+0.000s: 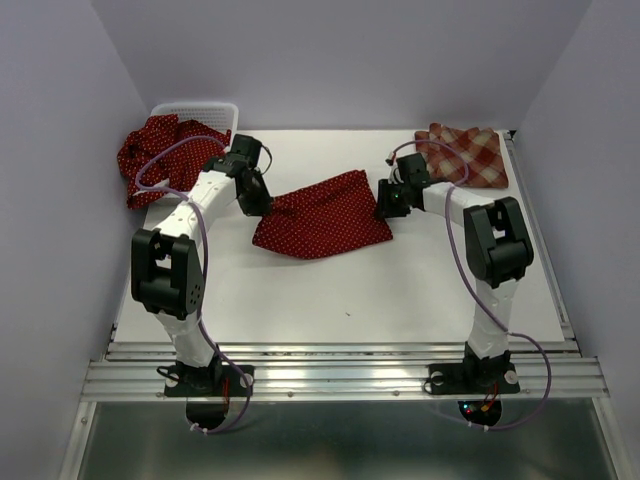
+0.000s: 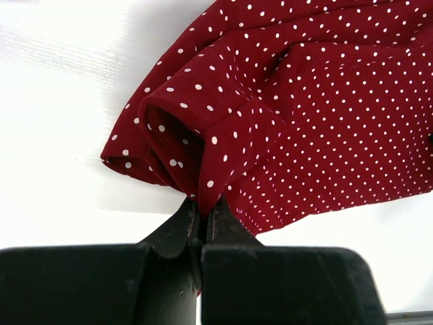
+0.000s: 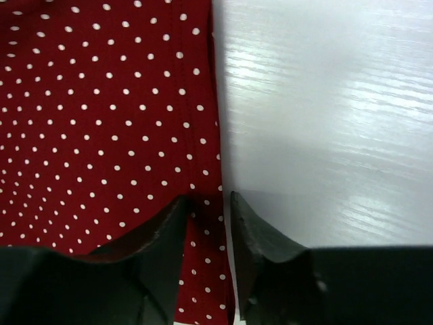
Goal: Fold and stack the skirts
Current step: Fold the skirt
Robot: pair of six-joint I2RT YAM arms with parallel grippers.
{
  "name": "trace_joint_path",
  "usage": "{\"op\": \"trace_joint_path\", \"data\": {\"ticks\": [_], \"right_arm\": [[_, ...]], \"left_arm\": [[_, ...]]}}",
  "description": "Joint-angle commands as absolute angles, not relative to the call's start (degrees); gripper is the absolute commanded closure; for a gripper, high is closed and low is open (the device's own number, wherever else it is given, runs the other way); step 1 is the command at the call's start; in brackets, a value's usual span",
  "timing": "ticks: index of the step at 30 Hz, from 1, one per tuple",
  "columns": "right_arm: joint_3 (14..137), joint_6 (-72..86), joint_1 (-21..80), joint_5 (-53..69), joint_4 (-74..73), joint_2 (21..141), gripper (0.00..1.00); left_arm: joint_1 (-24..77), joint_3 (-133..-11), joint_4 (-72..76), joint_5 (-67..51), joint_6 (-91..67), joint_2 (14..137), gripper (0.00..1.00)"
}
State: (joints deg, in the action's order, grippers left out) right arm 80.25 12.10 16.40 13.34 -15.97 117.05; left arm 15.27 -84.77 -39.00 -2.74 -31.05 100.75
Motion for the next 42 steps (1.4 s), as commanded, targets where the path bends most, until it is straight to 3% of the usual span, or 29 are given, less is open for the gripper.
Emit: {"op": "trace_joint_path", "data": {"ticks": [1,11,42], "right_arm": [[76.4,14.1,16.2,19.0,-16.4,116.4,0.66],[70.1,17.0,18.5,21.5,-13.2,112.8,0.73],[62.8,22.4,19.6,22.5,-8.5,107.6,0.75]], "left_arm": [[15.0,-88.7,-41.8,-2.2,-30.6,100.0,1.00],[17.1,-91.8,-43.8,-3.0,-33.0,101.2,1.00],[32.2,-104.5,-44.3,-3.0,-49.7,110.6,1.00]]}}
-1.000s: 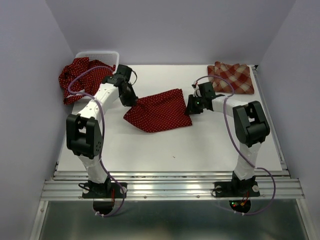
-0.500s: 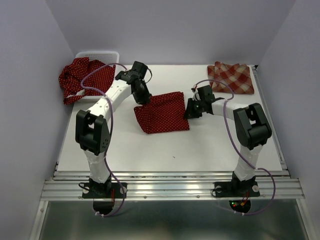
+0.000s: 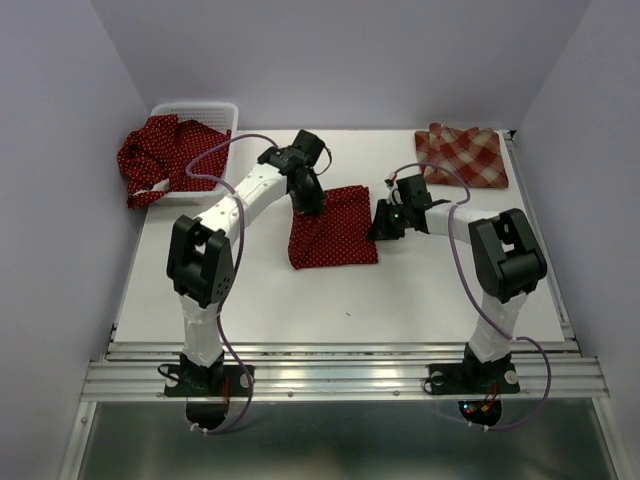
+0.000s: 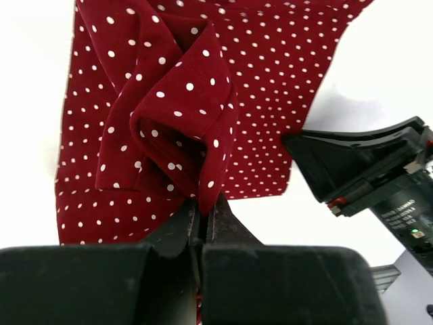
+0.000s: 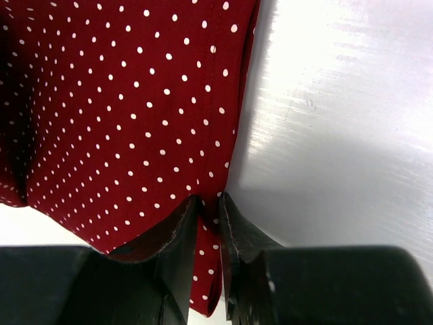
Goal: Fold and stack the skirts
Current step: Fold the skirt
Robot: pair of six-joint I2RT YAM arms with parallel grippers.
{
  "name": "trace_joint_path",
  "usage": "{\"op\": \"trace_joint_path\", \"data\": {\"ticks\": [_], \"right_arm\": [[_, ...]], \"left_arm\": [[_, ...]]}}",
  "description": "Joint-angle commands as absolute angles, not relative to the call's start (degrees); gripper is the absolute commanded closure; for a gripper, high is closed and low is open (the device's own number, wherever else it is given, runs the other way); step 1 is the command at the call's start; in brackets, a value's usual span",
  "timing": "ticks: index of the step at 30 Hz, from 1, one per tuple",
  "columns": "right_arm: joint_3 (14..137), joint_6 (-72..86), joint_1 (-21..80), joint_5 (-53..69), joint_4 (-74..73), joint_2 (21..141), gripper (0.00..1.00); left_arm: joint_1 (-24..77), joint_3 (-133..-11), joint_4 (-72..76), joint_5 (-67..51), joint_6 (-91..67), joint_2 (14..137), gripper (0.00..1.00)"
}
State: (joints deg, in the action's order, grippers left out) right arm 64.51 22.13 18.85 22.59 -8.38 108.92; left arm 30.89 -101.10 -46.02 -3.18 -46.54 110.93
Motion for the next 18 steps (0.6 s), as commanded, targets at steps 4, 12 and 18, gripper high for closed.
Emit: {"op": "trace_joint_path", "data": {"ticks": [4,12,18], "right_arm": [[62.8,22.4,19.6,22.9,-8.3,107.8,0.75],[62.1,22.8,19.6,23.6,-7.8,107.9,0.75],[62.2,22.8,19.6,23.6,-7.7,108.0,0.75]], "left_arm": [[33.6,-106.2,-43.2,-2.4,-51.2,111.7,1.00],[35.7,-111.3,-41.4,-2.9,-50.8,116.7,1.00],[37.2,-114.5,-42.7,-2.7,-49.8,120.1,1.00]]}}
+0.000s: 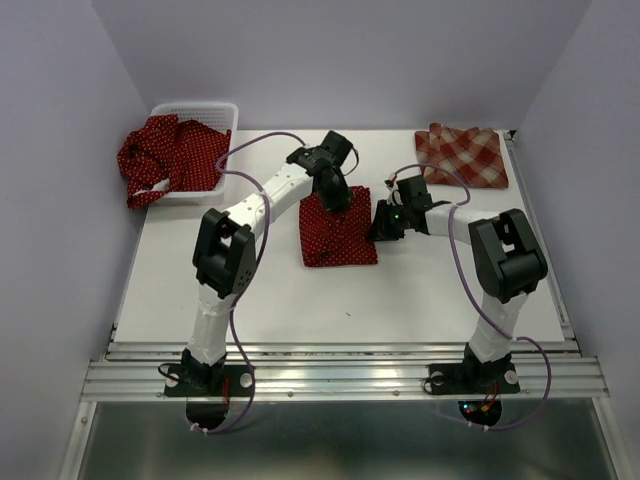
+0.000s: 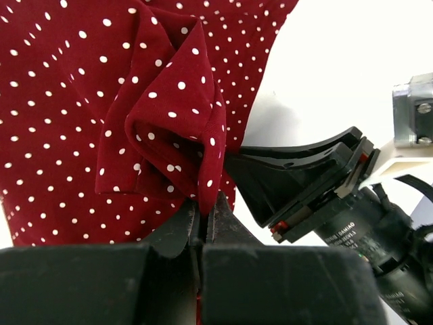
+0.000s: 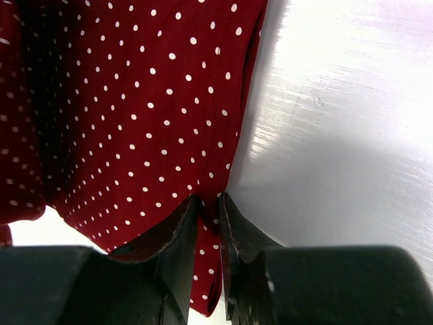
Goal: Fold and stack the skirts
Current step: Fold the skirt
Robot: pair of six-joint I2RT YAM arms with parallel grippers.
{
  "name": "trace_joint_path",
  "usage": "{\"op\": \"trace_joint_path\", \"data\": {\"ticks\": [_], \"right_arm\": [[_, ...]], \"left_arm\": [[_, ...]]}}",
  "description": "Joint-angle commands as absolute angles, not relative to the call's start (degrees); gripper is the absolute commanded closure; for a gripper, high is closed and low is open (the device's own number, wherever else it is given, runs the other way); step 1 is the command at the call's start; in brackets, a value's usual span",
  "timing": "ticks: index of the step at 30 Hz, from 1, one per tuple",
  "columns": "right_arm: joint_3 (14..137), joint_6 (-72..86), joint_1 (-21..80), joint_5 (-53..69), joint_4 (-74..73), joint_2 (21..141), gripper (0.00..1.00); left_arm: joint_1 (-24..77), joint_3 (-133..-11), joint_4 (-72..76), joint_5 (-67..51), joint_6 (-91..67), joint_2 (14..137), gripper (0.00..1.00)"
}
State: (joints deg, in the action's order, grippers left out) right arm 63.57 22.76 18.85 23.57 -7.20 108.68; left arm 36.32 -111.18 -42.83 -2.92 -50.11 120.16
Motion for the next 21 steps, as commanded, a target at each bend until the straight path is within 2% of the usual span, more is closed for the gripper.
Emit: {"op": "trace_joint_path", "data": {"ticks": [1,21], "right_arm": [[62.2,22.9,19.6,23.5,-7.8,108.0,0.75],[61.4,24.0,19.6,21.4,-7.7,105.0,0.72]], "left_arm": [[37.4,-114.5,-42.7,-2.8,-49.7,120.2,1.00],[39.8,-114.5,-38.5,-3.4,-51.4,126.2,1.00]]}}
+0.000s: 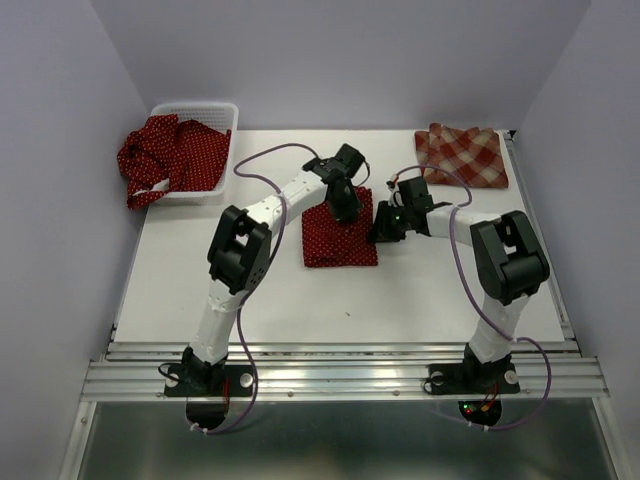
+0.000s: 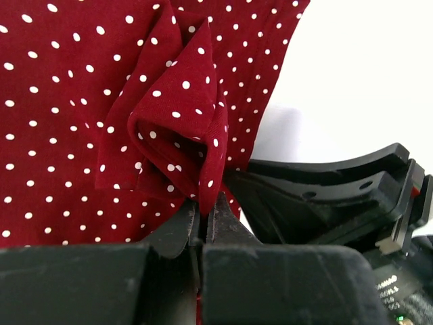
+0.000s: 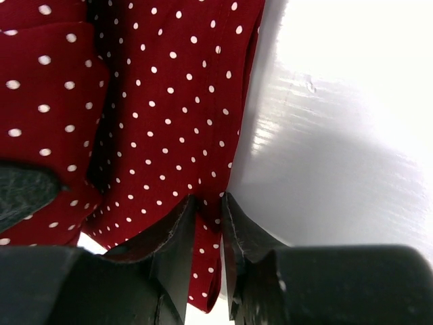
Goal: Fold and stack the skirts
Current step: Fold the skirt
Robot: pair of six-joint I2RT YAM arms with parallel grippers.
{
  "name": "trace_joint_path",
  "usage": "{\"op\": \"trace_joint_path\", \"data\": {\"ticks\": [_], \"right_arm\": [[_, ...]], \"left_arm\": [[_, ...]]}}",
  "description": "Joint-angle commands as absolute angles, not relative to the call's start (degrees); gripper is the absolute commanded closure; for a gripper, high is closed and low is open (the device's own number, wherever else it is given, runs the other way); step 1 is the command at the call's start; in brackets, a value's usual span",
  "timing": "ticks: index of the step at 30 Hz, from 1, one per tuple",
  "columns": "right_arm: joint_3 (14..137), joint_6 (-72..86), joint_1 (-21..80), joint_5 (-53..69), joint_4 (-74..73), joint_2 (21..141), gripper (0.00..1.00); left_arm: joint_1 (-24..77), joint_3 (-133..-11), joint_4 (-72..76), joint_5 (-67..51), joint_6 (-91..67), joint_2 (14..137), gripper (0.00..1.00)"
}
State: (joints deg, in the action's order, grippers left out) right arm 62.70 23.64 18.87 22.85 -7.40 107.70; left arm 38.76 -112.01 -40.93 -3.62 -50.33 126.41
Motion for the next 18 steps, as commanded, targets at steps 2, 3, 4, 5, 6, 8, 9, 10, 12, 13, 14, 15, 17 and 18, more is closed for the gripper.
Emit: {"op": "trace_joint_path", "data": {"ticks": [2,3,4,5,6,8,9,10,12,13,14,15,17,18], "right_arm": [[60.6,24.4,19.6,20.5,-7.9,103.9,0.71],[60.2,24.5,19.6,20.0,-7.9,103.1,0.70],[59.5,24.7,19.6,18.7,-8.3,101.6,0.69],[59.2,25.2,19.6,17.9,-8.6,100.8,0.66],[58.8,25.4,19.6,16.9,-9.0,99.9,0.65],[57.7,26.4,19.6,13.4,-10.2,96.8,0.61],[57.2,26.9,19.6,12.1,-10.7,95.6,0.60],[56.8,27.5,19.6,10.6,-11.4,94.4,0.60],[55.2,29.0,19.6,5.4,-13.4,90.5,0.57],[54.6,29.5,19.6,3.6,-14.0,89.0,0.54],[53.4,30.3,19.6,0.9,-14.8,86.1,0.51],[53.0,30.6,19.6,0.3,-15.3,84.7,0.50],[52.4,30.8,19.6,-2.4,-16.6,82.4,0.45],[52.0,30.8,19.6,-2.6,-17.1,81.3,0.42]], "left_arm": [[40.1,-114.5,-38.0,-3.1,-51.9,126.7,1.00],[40.2,-114.5,-37.8,-3.1,-51.9,126.8,1.00],[40.3,-114.4,-37.6,-3.0,-52.3,126.9,1.00],[40.5,-114.4,-37.3,-2.6,-52.4,127.1,1.00],[40.6,-114.4,-37.4,-2.4,-52.5,127.2,1.00],[40.8,-114.4,-37.1,-2.1,-52.6,127.4,0.94],[40.9,-114.4,-36.9,-2.3,-52.5,127.3,0.90],[41.0,-114.4,-36.7,-2.3,-52.4,127.3,0.88],[41.3,-114.5,-36.1,-2.3,-52.1,126.9,0.74],[41.4,-114.7,-35.9,-2.4,-51.9,126.7,0.69],[41.6,-115.0,-35.4,-2.7,-51.5,126.5,0.62],[41.7,-115.4,-35.2,-2.9,-51.2,126.4,0.57],[42.4,-116.2,-35.0,-3.1,-50.9,126.1,0.45],[42.6,-116.6,-34.8,-3.3,-50.5,126.0,0.38]]}}
